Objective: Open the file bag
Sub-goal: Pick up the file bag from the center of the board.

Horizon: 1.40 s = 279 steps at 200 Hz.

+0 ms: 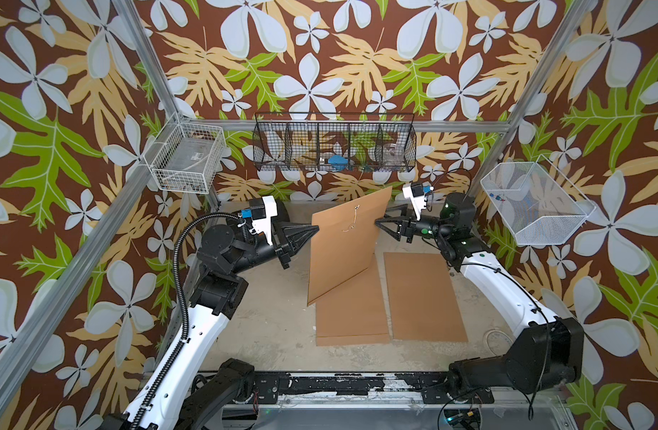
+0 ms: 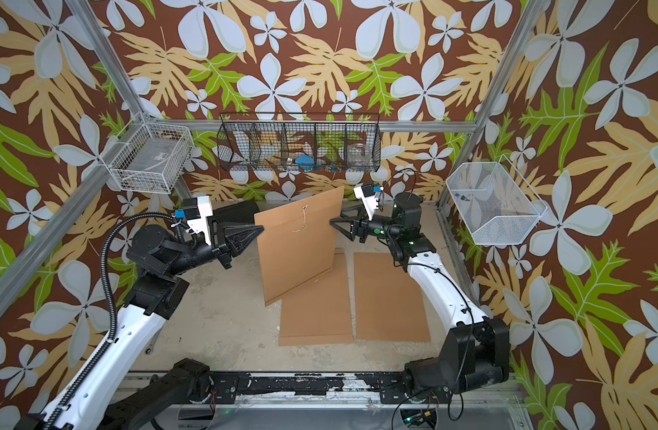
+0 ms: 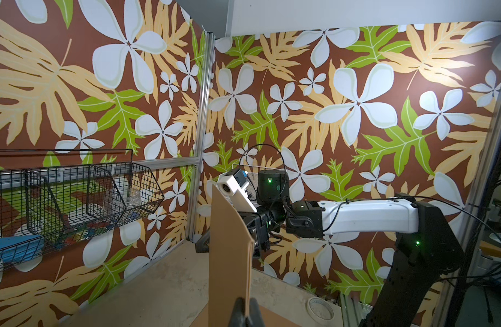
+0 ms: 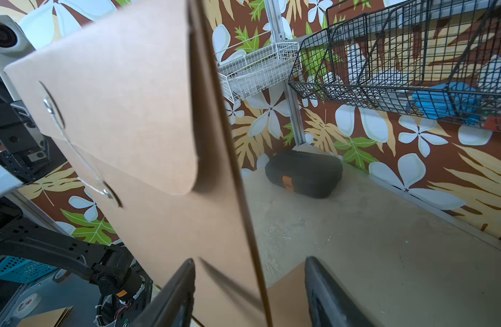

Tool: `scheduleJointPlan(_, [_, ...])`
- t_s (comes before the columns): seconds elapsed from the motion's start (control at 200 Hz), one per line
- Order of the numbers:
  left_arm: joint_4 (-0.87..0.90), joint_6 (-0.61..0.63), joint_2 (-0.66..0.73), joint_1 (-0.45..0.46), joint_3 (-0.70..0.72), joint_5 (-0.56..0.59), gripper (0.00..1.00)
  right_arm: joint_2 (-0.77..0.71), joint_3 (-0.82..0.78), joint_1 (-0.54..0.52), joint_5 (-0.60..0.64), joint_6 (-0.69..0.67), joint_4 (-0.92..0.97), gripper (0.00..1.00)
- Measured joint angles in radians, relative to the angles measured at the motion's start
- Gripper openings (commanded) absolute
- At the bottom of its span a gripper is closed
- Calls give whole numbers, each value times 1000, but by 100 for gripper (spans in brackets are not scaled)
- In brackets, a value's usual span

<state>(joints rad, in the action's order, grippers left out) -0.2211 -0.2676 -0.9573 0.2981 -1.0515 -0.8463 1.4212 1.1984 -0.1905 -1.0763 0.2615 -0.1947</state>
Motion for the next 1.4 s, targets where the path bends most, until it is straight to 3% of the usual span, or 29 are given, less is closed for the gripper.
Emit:
scheduleJointPlan(0.22, [0,0,-2,0,5,-18,0,24,29,0,-82,-30,6,61])
scheduleJointPlan(0.46, [-3,8,-30,0,3,-8,0,19,32,0,-159,-61,24,52])
scheduleJointPlan(0.736, [2,37,-81,0,-6,45,0,-4,23,0,-180,-97,67,15])
scheduleJointPlan(0.901, [6,50,-92,0,-6,75,0,-11,21,0,-181,-113,85,0])
scheduleJointPlan(1.111, [8,59,-90,0,-5,93,23,-25,20,0,-183,-121,92,0])
scheduleJointPlan(1.396, [-2,54,-105,0,13,98,27,-53,14,-13,-188,-131,89,0])
